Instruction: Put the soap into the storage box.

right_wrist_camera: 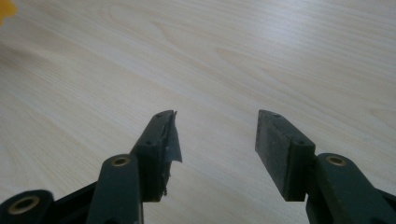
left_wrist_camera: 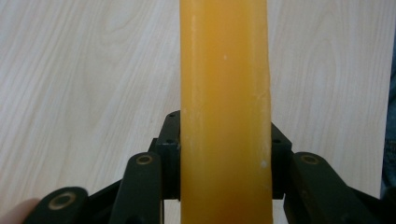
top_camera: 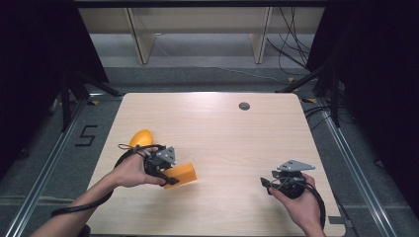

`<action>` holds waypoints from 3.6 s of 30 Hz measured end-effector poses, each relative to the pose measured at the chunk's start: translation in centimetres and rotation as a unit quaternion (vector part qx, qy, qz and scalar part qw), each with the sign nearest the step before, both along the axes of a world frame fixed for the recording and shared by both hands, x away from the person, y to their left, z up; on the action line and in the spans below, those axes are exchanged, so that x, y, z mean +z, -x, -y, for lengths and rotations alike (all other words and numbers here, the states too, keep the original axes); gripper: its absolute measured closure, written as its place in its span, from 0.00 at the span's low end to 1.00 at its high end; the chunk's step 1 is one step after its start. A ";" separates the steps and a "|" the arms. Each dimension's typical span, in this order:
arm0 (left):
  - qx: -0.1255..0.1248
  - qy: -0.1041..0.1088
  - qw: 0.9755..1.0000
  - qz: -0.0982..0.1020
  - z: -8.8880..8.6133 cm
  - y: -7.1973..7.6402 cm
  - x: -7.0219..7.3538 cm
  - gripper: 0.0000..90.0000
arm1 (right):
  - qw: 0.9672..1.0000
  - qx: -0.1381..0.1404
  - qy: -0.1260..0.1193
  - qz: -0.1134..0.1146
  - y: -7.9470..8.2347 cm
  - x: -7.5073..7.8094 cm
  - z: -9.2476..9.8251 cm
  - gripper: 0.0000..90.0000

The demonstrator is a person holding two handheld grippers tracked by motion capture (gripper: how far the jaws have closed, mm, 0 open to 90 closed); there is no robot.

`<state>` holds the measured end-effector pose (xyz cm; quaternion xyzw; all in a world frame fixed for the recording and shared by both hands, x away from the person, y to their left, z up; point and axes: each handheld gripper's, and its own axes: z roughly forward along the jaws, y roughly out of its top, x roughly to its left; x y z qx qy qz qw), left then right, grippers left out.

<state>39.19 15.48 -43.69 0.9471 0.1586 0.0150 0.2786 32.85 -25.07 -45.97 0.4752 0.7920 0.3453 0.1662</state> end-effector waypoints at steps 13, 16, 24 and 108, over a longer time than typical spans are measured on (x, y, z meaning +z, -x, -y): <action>0.184 -0.005 0.983 -0.026 -2.8 1.1 1.5 0.67 | 1.000 -0.003 0.000 0.007 0.1 0.2 -0.1 0.54; 0.223 -0.004 0.974 -0.038 -3.4 1.3 2.0 0.67 | 1.000 -0.001 -0.003 0.007 0.1 0.2 -0.1 0.54; 0.306 -0.006 0.950 -0.057 -4.7 1.1 3.3 0.67 | 1.000 0.001 0.000 0.005 0.0 0.2 -0.2 0.54; 0.501 -0.054 0.862 -0.054 -9.3 -8.6 2.2 0.67 | 1.000 0.006 0.001 0.006 -0.3 0.1 -0.5 0.54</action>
